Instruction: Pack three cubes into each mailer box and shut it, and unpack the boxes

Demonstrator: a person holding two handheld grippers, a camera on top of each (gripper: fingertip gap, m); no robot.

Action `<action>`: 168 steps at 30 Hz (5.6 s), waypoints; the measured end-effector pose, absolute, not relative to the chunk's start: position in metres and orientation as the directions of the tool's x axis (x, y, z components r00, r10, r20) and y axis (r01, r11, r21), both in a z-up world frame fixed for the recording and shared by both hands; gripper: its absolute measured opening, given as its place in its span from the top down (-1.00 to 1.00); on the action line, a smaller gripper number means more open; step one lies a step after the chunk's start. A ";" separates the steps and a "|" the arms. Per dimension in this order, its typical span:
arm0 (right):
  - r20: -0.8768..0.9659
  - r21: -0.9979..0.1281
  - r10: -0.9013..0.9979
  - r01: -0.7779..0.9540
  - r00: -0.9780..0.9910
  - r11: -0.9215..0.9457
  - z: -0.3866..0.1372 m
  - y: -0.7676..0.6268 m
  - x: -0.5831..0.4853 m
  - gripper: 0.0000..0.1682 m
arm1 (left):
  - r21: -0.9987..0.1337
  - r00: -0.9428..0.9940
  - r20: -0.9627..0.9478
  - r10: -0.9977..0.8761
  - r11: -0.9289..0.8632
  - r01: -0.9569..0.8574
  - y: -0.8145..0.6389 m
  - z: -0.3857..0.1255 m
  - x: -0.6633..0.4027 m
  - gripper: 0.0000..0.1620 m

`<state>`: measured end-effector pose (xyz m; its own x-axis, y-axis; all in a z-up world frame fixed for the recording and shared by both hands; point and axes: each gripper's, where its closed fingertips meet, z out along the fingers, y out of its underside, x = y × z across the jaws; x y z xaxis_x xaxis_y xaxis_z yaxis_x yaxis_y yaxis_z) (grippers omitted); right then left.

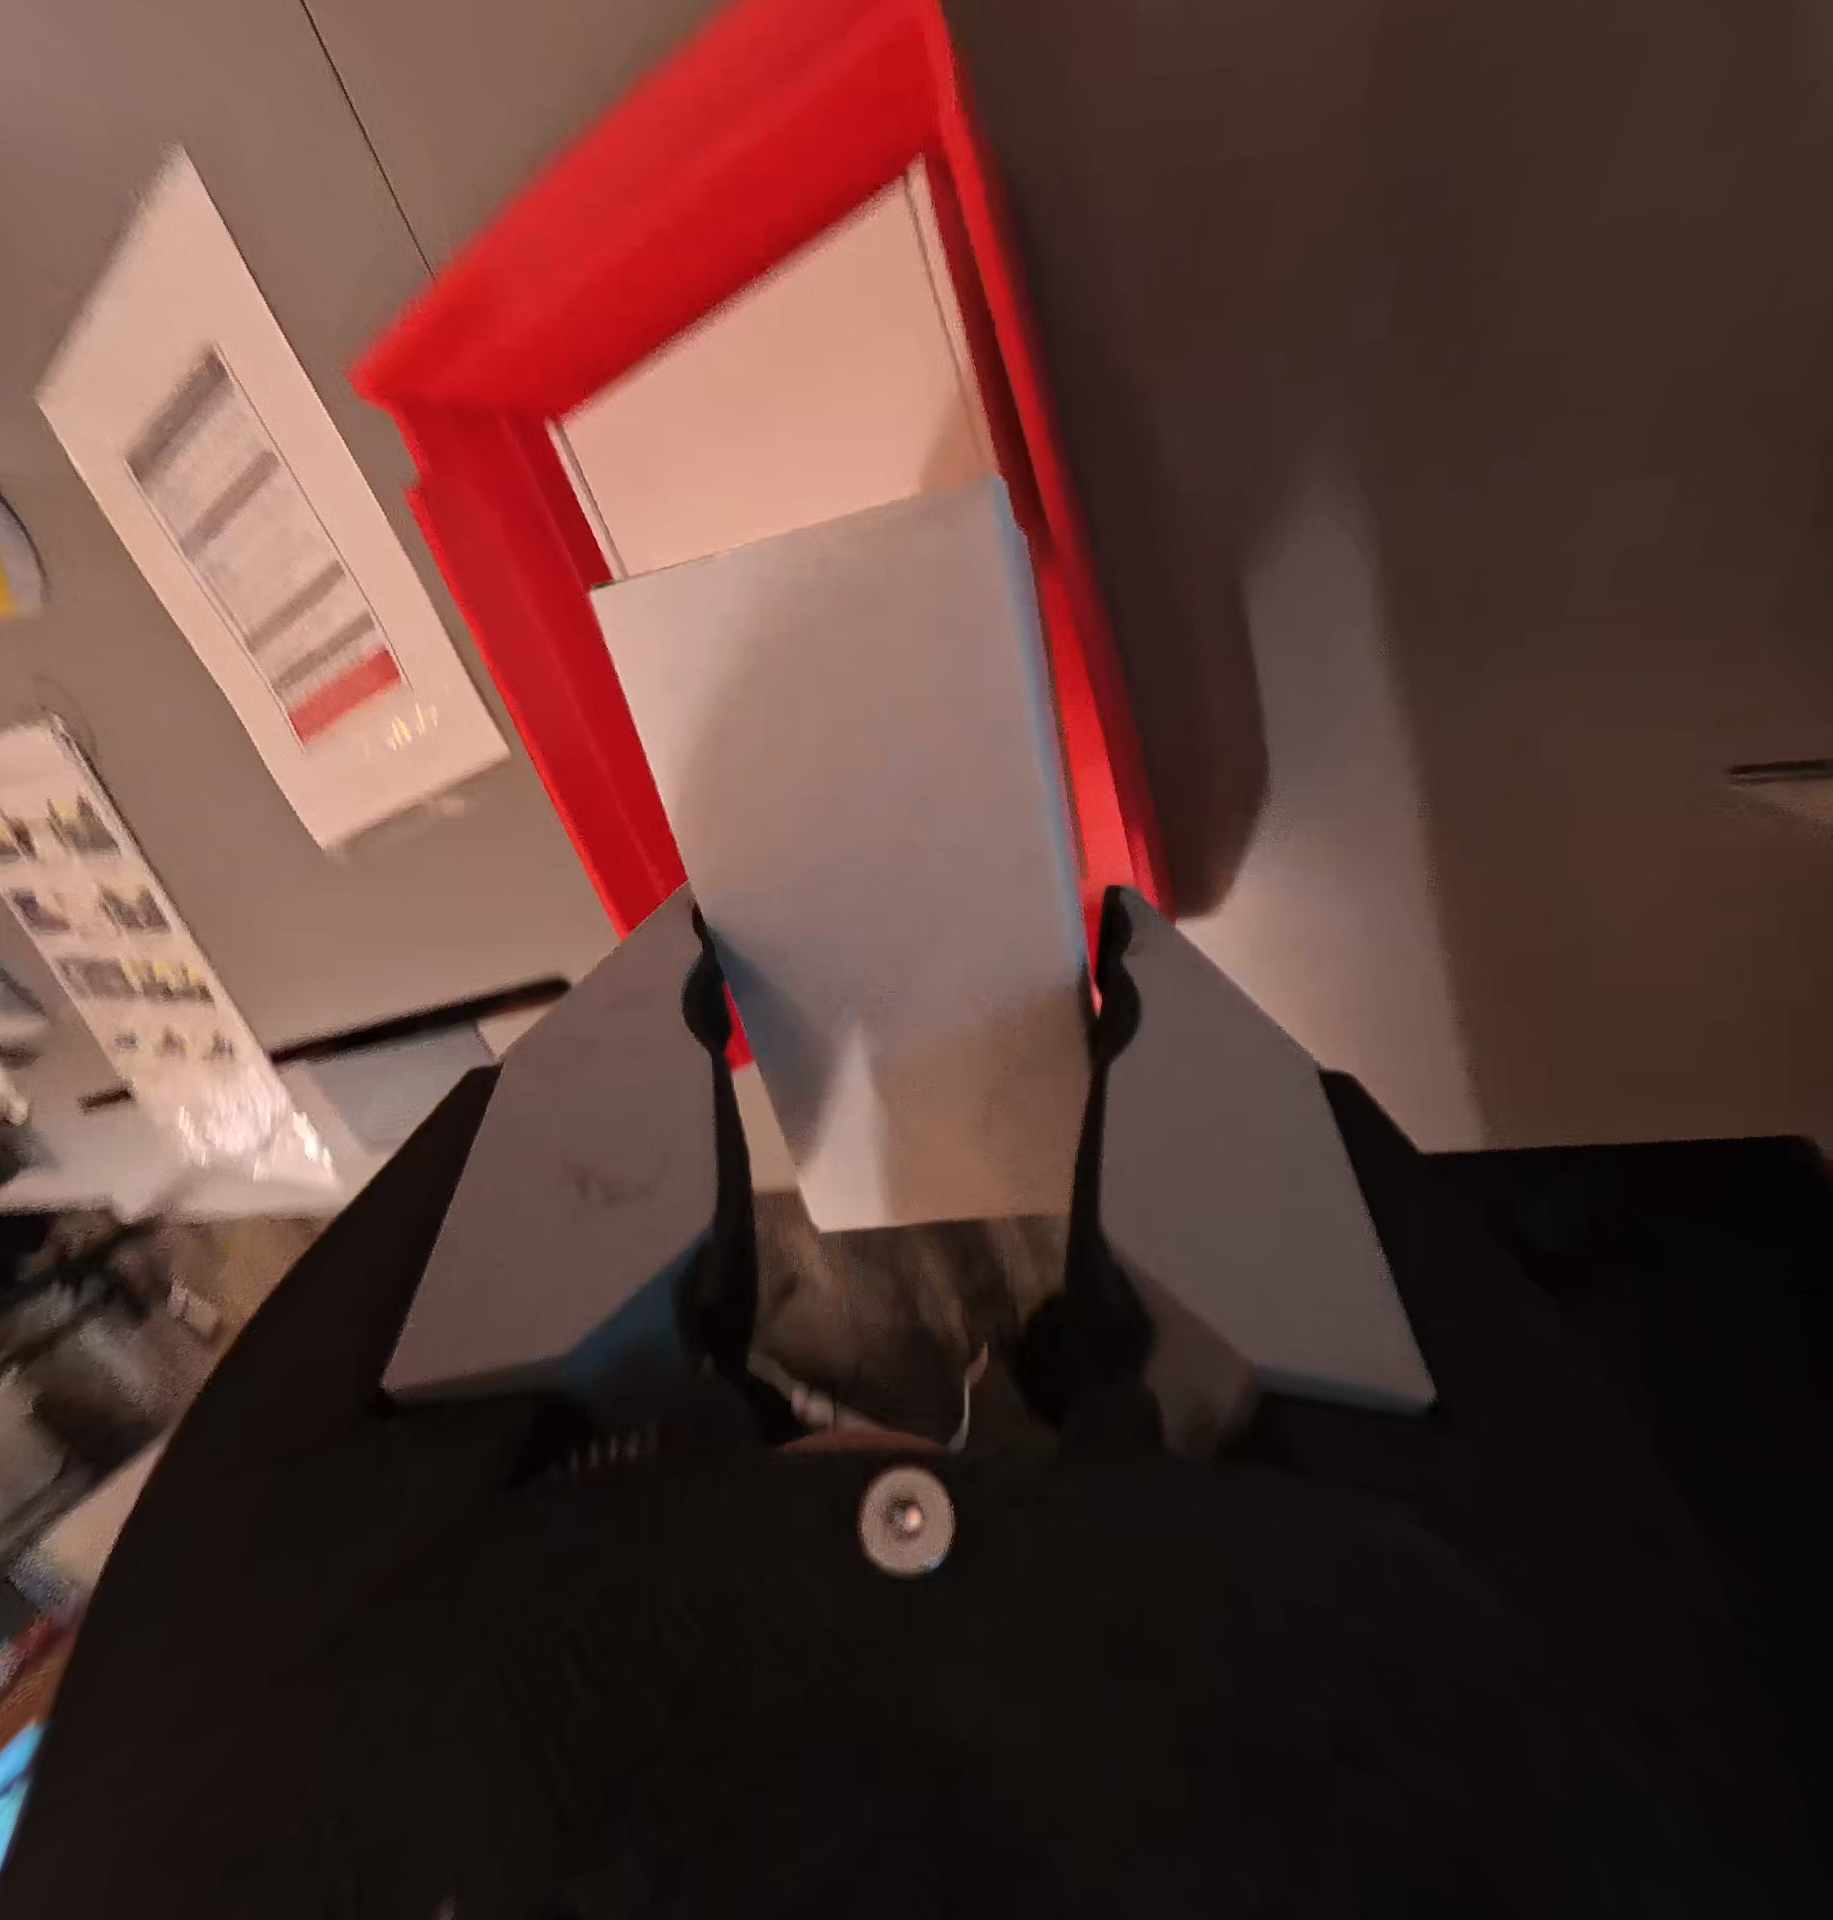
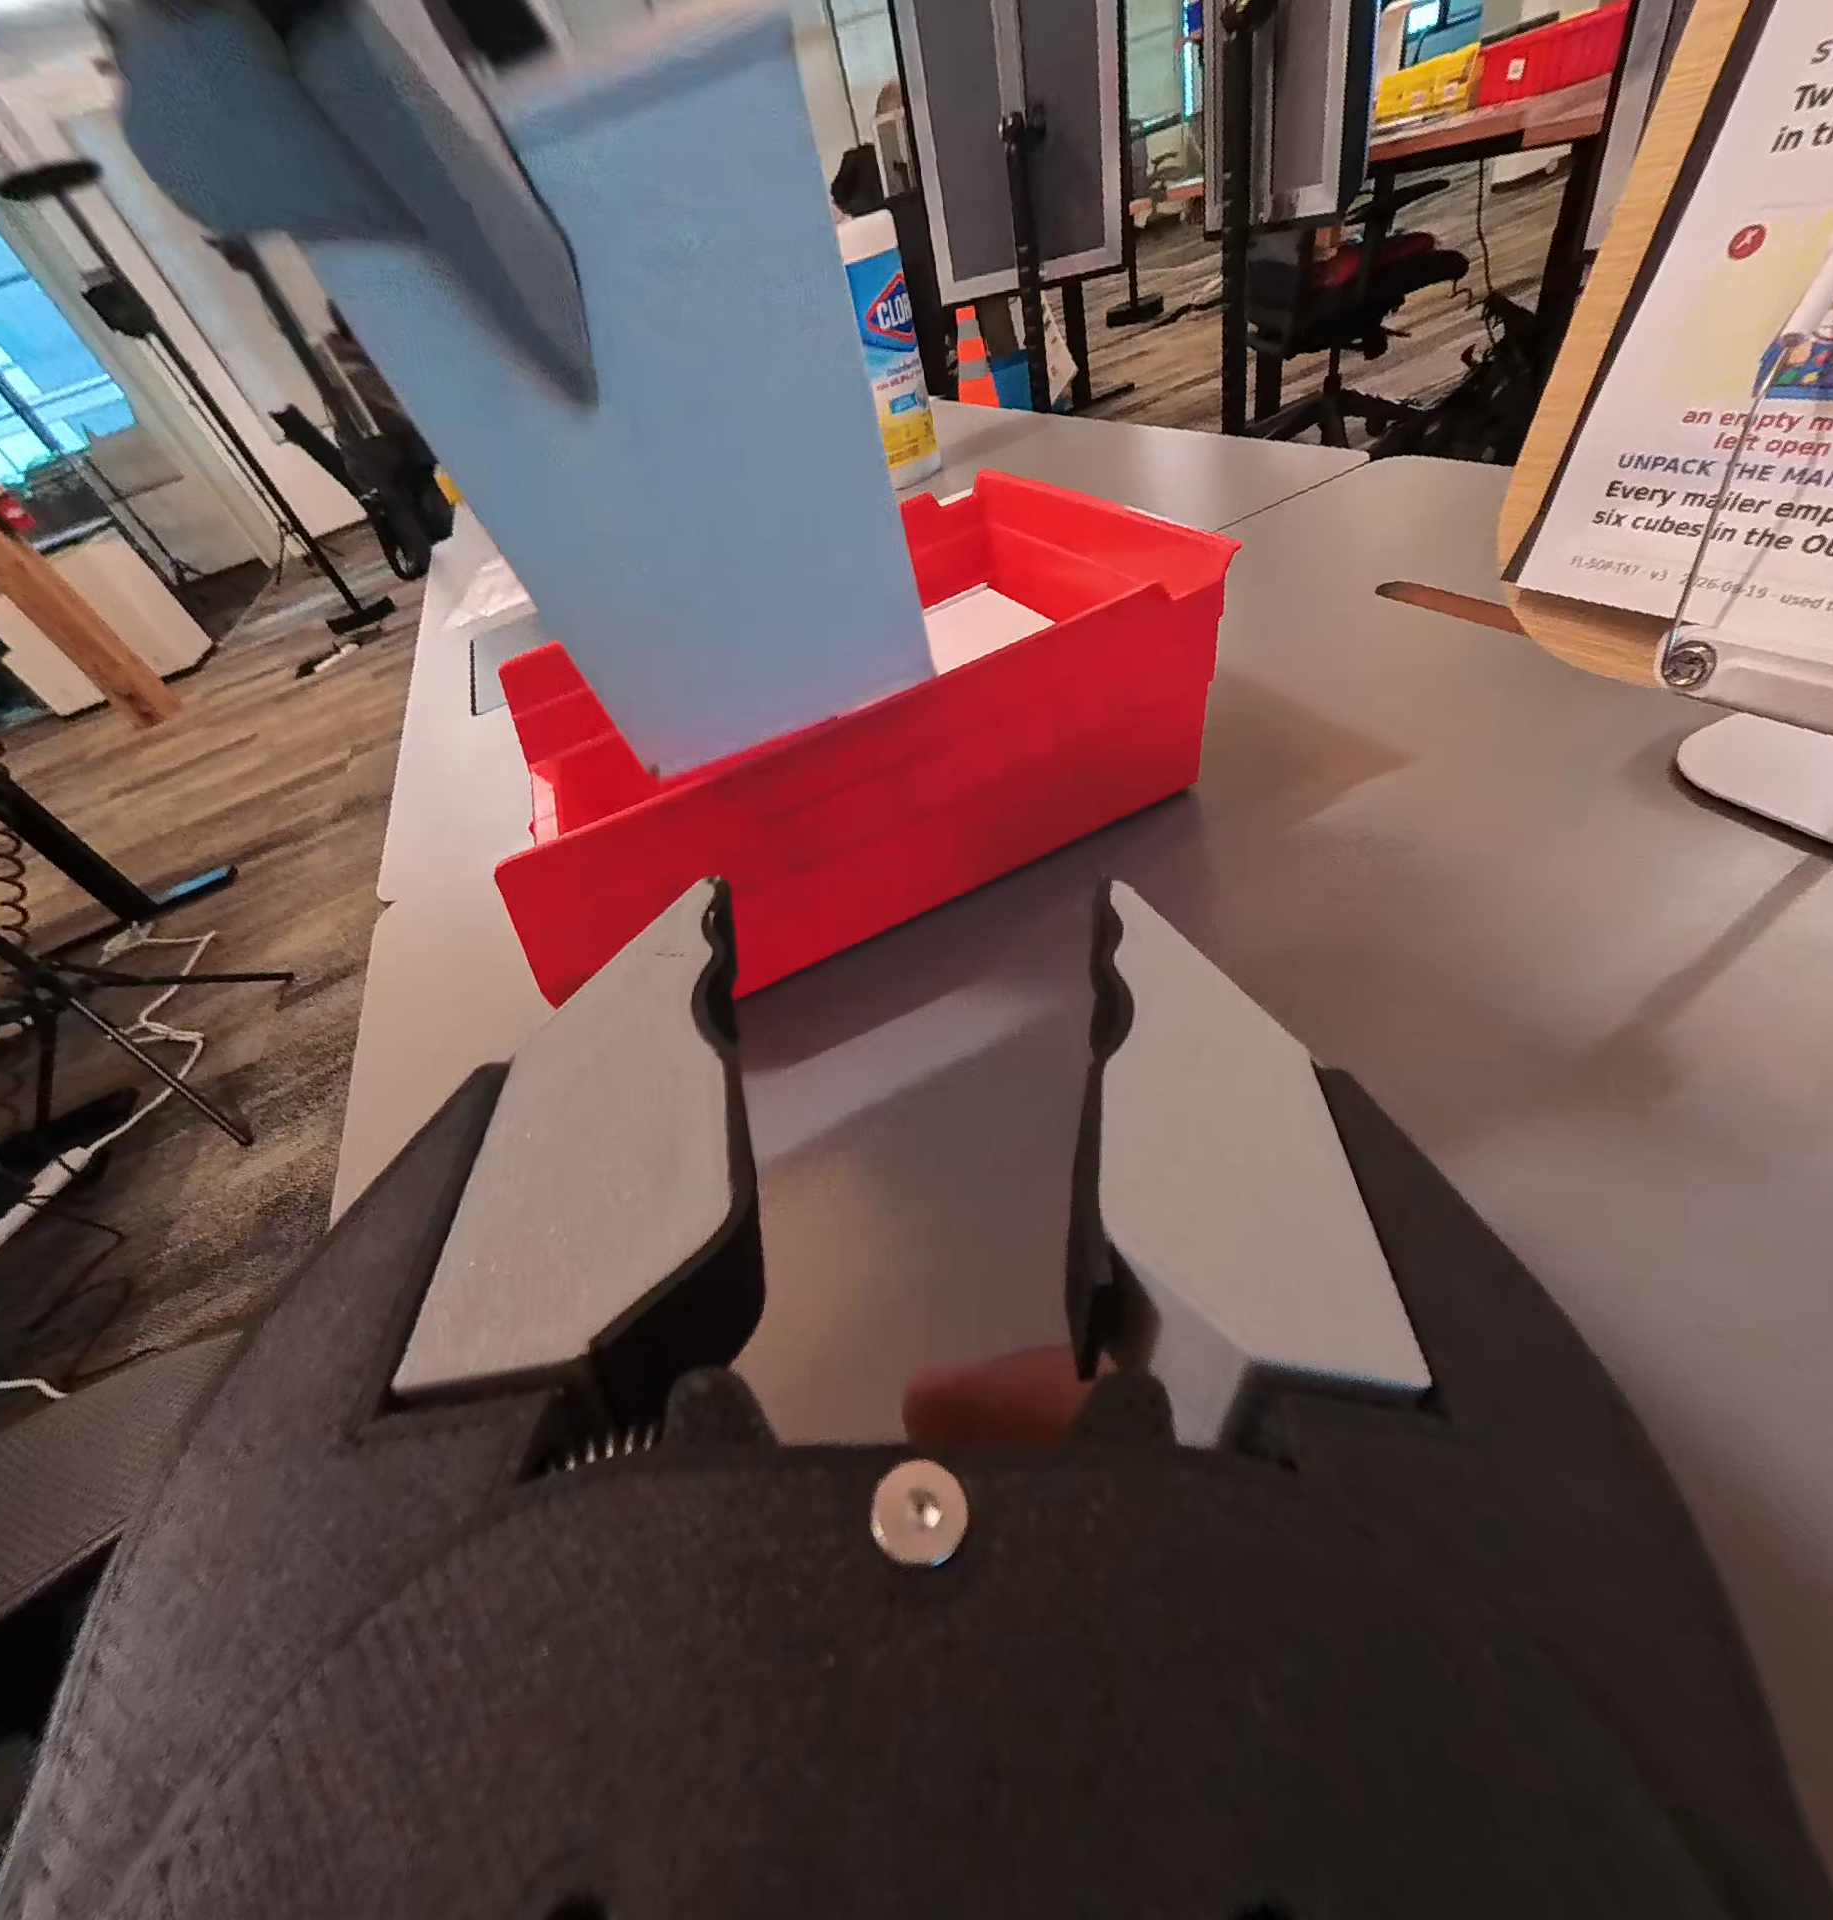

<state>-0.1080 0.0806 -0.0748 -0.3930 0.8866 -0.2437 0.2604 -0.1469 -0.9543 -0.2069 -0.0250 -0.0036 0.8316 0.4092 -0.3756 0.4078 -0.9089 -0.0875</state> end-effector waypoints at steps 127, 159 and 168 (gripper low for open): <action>0.826 -0.302 0.438 0.379 -0.354 0.875 -0.131 0.165 0.007 0.00 | -0.357 0.719 0.330 -0.611 -0.786 -0.504 0.114 -0.120 -0.057 0.57; 0.161 -0.542 0.683 0.515 -0.713 0.665 -0.121 0.152 0.037 0.30 | -0.830 0.939 -0.197 -0.283 -0.462 -0.313 0.115 -0.135 -0.024 -0.17; 0.260 -0.634 0.731 0.459 -0.631 0.622 -0.104 0.158 0.037 0.39 | -0.917 0.921 -0.058 -0.386 -0.345 -0.202 0.130 -0.146 -0.006 0.00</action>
